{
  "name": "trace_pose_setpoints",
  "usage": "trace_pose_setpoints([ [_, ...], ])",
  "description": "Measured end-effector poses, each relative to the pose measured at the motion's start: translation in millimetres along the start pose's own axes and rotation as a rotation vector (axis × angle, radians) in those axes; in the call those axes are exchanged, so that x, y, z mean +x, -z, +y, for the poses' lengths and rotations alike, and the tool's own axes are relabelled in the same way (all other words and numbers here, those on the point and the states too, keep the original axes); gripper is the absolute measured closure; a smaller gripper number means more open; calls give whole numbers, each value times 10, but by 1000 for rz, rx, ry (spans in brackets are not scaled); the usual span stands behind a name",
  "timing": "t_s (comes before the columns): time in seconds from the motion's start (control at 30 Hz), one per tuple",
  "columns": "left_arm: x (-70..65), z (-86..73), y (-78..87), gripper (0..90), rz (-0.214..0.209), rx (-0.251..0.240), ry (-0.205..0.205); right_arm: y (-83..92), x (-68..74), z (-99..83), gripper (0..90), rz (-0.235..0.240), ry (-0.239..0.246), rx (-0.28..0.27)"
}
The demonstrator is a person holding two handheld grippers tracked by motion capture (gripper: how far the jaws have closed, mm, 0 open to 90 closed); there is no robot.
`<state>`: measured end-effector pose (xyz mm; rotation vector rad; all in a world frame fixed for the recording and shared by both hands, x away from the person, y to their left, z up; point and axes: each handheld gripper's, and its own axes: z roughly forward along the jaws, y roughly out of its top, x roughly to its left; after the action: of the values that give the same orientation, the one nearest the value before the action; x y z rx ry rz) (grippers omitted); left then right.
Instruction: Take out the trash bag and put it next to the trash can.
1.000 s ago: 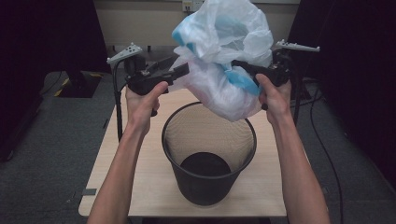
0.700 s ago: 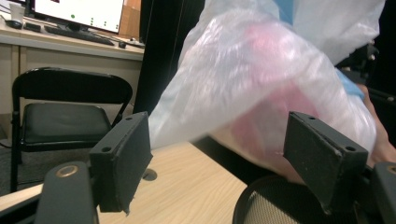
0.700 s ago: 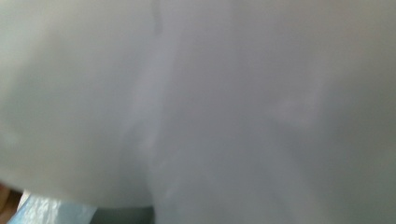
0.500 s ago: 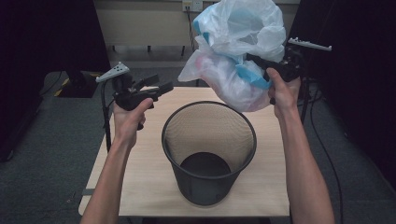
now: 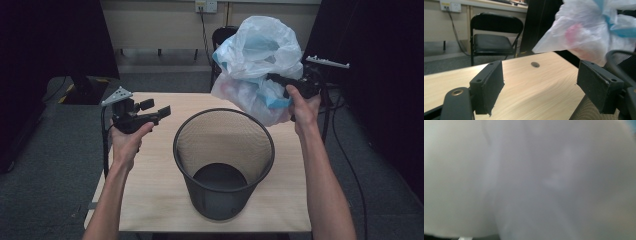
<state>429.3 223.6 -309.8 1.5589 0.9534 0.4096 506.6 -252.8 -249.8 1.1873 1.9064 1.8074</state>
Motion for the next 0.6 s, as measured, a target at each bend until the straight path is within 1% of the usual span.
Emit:
trace_pose_setpoints([
  [0.03,14,-33,-2,201,3,3,-2,7,-10,-28,882,-3,-2,3],
  [0.07,34,-99,-7,175,31,18,-5,20,-23,-103,883,4,-9,-2],
  [0.1,39,-139,-11,150,49,26,-14,19,-28,-151,883,5,-10,0],
  [0.13,39,-139,-11,167,49,26,-14,19,-28,-151,883,5,-10,0],
  [0.17,50,-178,-23,167,55,52,-9,21,-32,-198,883,7,-12,7],
  [0.2,60,-218,-34,160,69,80,-6,23,-44,-244,883,9,-16,4],
  [0.23,70,-303,-44,159,106,111,-27,31,-70,-320,883,12,-30,3],
  [0.27,70,-303,-44,160,106,111,-27,31,-70,-320,883,12,-30,3],
  [0.3,82,-343,-45,160,109,122,-26,35,-100,-375,883,7,-41,6],
  [0.33,93,-385,-41,160,107,131,-23,35,-100,-375,883,7,-41,6],
  [0.37,104,-431,-40,158,111,143,-21,40,-116,-394,883,5,-43,7],
  [0.4,116,-477,-40,158,119,166,-30,43,-132,-409,883,3,-45,10],
  [0.47,130,-576,-44,156,145,199,-37,63,-188,-441,883,-15,-50,14],
  [0.5,125,-684,-41,157,171,215,-33,70,-209,-456,882,-17,-52,17],
  [0.53,120,-732,-38,157,184,227,-44,74,-229,-474,882,-25,-52,23],
  [0.57,120,-732,-38,157,184,227,-44,74,-229,-474,882,-25,-52,23],
  [0.6,118,-823,-31,157,202,230,-50,72,-267,-530,882,-36,-57,34],
])
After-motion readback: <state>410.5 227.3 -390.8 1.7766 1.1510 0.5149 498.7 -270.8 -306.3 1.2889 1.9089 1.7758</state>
